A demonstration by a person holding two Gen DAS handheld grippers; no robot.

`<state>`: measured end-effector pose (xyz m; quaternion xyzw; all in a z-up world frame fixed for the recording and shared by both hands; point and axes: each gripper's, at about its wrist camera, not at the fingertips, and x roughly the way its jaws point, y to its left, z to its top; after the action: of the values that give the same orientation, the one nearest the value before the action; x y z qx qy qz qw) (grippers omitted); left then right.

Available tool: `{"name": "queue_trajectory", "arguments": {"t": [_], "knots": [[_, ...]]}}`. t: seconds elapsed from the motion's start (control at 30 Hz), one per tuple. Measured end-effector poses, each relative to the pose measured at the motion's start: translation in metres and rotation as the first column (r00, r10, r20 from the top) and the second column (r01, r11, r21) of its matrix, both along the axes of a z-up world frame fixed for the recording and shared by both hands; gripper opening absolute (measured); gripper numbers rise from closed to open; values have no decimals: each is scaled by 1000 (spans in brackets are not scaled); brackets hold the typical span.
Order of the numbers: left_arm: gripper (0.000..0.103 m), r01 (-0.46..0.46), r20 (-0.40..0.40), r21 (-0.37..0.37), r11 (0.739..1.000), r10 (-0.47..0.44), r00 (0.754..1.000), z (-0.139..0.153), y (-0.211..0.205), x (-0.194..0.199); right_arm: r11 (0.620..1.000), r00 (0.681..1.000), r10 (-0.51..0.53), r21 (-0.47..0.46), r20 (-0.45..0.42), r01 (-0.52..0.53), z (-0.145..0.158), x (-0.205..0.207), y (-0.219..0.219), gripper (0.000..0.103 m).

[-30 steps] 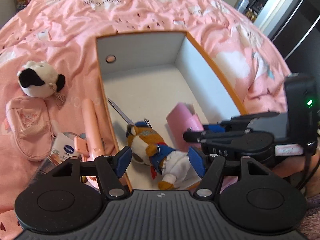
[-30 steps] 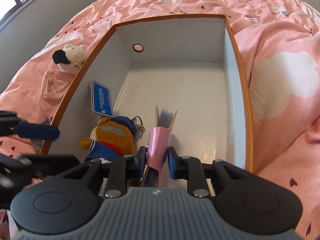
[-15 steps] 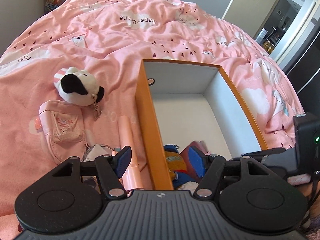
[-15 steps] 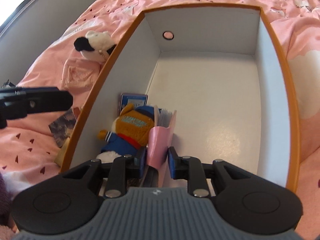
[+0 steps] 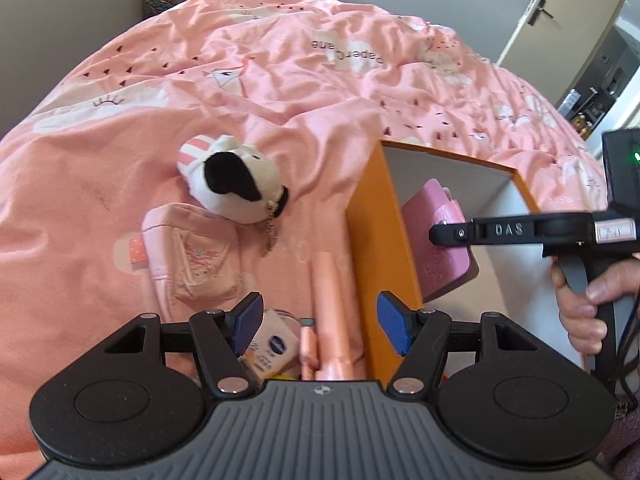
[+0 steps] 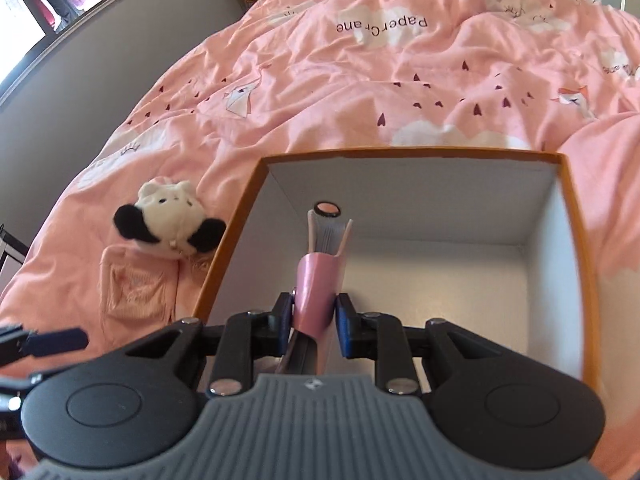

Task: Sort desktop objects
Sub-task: 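Release the bear into the box with the left tool while the right tool drops the wallet inside, then grasp the pink pouch with the left tool while the right tool grasps the white plush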

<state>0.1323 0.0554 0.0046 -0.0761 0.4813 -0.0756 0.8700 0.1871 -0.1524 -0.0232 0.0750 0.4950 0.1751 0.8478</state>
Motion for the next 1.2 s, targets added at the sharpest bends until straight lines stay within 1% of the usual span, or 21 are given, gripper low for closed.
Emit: {"name": "queue_trajectory", "arguments": {"t": [0.07, 0.1, 0.27, 0.33, 0.37, 0.4, 0.5, 0.67, 0.73, 0.8, 0.97, 1.03, 1.13, 1.2], "knots": [[75, -18, -9, 31, 999, 19, 1000, -4, 3, 3, 1000, 1000, -13, 18, -23, 13, -10, 14, 4, 24], [75, -25, -14, 35, 999, 25, 1000, -7, 5, 5, 999, 999, -19, 30, -35, 20, -15, 19, 6, 25], [75, -39, -56, 20, 999, 40, 998, -18, 14, 9, 991, 994, -36, 126, -100, 48, -36, 36, 4, 25], [75, -41, -61, 22, 999, 42, 997, -20, 15, 11, 990, 991, -45, 129, -122, 61, -42, 37, 0, 25], [75, -42, -63, 20, 999, 43, 997, -21, 16, 12, 991, 990, -53, 113, -129, 67, -44, 37, -1, 26], [75, -44, -67, 18, 999, 45, 997, -22, 17, 13, 993, 989, -65, 90, -133, 78, -45, 37, -4, 30], [75, -49, -83, 19, 999, 51, 995, -27, 18, 17, 995, 985, -96, 2, -143, 97, -50, 36, -9, 32], [75, -53, -96, 20, 998, 55, 994, -30, 21, 20, 992, 978, -116, 25, -172, 122, -59, 40, -9, 32], [75, -58, -94, 25, 998, 60, 994, -29, 23, 20, 991, 977, -118, 44, -176, 128, -63, 45, -6, 32], [75, -67, -89, 30, 997, 69, 994, -27, 26, 19, 990, 978, -123, 41, -168, 132, -65, 48, 0, 33], [75, -92, -85, 44, 995, 95, 992, -25, 35, 20, 995, 982, -103, -15, -157, 102, -68, 53, 8, 38], [75, -100, -84, 50, 994, 104, 991, -24, 37, 20, 993, 983, -104, -78, -151, 93, -70, 54, 11, 46], [75, -102, -74, 55, 993, 106, 992, -22, 39, 18, 991, 990, -78, -118, -117, 64, -66, 50, 14, 46], [75, -97, -75, 64, 993, 102, 992, -21, 40, 17, 987, 993, -76, -151, -95, 61, -58, 45, 14, 45]]}}
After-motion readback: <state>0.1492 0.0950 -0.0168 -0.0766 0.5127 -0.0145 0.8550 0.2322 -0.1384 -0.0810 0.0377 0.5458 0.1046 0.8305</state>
